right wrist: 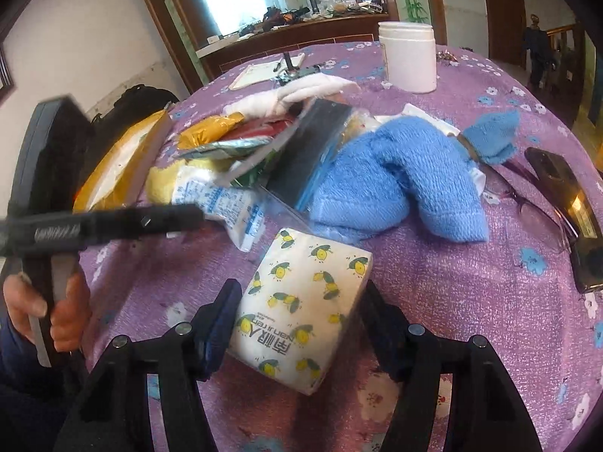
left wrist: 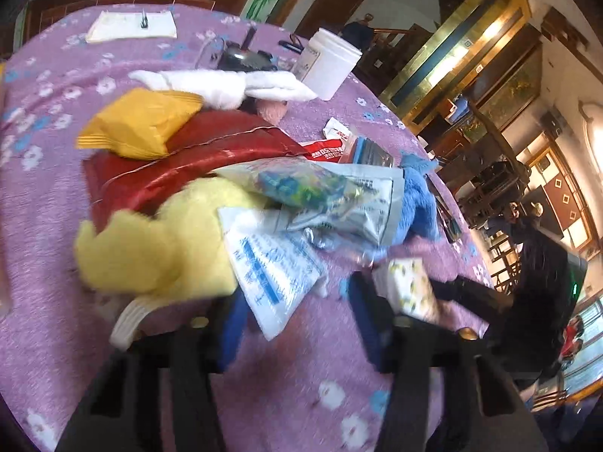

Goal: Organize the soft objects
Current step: 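Grasp the lemon-print tissue pack with the right tool while the left tool grasps the white desiccant packet, then lift the tissue pack with the right tool while the left tool lifts the desiccant packet, then carry the tissue pack with the right tool into the box while the left tool releases the desiccant packet there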

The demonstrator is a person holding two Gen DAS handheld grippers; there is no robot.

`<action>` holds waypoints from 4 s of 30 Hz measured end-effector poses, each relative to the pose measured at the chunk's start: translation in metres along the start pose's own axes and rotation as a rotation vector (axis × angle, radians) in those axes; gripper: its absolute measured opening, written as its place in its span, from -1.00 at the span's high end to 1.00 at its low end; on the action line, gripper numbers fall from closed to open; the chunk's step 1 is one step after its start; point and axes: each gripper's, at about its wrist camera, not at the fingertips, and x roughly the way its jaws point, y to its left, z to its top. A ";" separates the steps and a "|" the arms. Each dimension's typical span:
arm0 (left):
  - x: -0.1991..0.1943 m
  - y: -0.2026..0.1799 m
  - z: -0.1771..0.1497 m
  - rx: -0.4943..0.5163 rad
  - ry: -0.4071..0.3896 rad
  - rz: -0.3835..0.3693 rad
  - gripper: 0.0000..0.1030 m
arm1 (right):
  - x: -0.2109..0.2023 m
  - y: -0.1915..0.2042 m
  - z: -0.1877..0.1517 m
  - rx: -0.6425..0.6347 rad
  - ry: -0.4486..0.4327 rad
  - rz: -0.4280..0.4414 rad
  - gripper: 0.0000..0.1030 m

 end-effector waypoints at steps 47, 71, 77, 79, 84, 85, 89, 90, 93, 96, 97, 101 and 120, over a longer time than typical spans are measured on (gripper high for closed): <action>-0.044 -0.008 -0.022 0.108 -0.147 0.049 0.41 | -0.002 0.028 0.014 -0.054 -0.024 0.071 -0.32; -0.066 -0.008 -0.022 0.103 -0.215 0.003 0.49 | -0.017 0.034 0.017 -0.059 -0.057 0.106 -0.28; -0.071 -0.007 -0.023 0.109 -0.219 0.007 0.49 | -0.014 0.042 0.022 -0.088 -0.034 0.082 -0.14; -0.070 -0.007 -0.024 0.112 -0.212 0.004 0.49 | -0.012 0.045 0.018 -0.105 -0.012 0.083 -0.14; -0.070 -0.007 -0.025 0.114 -0.210 0.001 0.49 | 0.001 0.054 0.007 -0.184 0.059 -0.010 -0.54; -0.070 -0.006 -0.025 0.113 -0.211 0.001 0.49 | 0.004 0.055 0.005 -0.193 0.072 -0.026 -0.53; -0.071 -0.005 -0.025 0.109 -0.214 -0.002 0.49 | 0.012 0.051 0.000 -0.190 0.097 -0.043 -0.06; -0.072 -0.004 -0.025 0.107 -0.217 -0.004 0.49 | 0.011 0.050 0.000 -0.186 0.093 -0.041 -0.05; -0.076 -0.003 -0.025 0.103 -0.230 -0.014 0.49 | -0.002 0.052 0.004 -0.198 0.050 -0.028 -0.05; -0.084 -0.001 -0.024 0.093 -0.248 -0.035 0.49 | -0.018 0.054 0.013 -0.183 -0.005 0.019 -0.05; -0.087 0.000 -0.024 0.091 -0.255 -0.044 0.49 | -0.022 0.055 0.016 -0.176 -0.017 0.033 -0.05; -0.101 0.002 -0.021 0.086 -0.287 -0.048 0.49 | -0.030 0.061 0.028 -0.173 -0.056 0.070 -0.05; -0.210 0.094 -0.022 -0.073 -0.501 0.118 0.49 | 0.015 0.175 0.114 -0.251 -0.025 0.265 -0.05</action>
